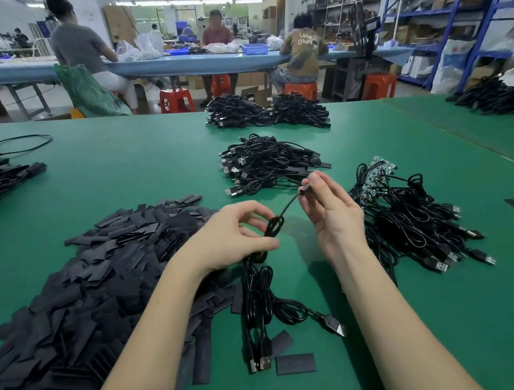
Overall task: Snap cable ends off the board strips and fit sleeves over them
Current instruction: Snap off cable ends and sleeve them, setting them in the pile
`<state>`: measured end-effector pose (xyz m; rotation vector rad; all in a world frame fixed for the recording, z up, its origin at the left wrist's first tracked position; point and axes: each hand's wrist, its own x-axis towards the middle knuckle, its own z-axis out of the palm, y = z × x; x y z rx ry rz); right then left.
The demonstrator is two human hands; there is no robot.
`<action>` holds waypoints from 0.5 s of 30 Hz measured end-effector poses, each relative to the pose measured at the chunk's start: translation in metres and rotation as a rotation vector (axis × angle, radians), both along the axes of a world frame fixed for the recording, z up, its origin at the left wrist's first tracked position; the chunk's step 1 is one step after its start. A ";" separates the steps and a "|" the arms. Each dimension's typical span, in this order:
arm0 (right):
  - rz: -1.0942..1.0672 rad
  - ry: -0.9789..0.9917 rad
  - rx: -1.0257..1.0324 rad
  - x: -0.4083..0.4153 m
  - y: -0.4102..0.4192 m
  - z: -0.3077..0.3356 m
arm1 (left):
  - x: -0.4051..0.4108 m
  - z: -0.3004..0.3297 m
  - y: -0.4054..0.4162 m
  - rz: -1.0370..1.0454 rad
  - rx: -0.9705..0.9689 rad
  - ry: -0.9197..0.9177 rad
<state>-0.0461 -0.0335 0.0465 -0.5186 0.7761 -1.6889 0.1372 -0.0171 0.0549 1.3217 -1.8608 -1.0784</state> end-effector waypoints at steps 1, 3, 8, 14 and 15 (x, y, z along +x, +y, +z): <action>-0.025 -0.006 0.001 -0.002 -0.001 -0.001 | -0.001 0.000 0.000 0.024 -0.028 -0.008; -0.074 -0.021 0.008 -0.003 -0.004 -0.002 | -0.004 0.001 -0.001 0.094 -0.102 0.004; -0.172 -0.008 0.137 -0.009 -0.010 -0.007 | -0.013 0.015 -0.028 0.195 -0.300 -0.004; -0.157 0.118 0.186 -0.005 -0.011 -0.008 | -0.038 0.029 -0.097 0.147 -0.559 -0.328; -0.139 0.126 0.192 -0.005 -0.011 -0.008 | -0.041 0.026 -0.107 0.138 -0.564 -0.396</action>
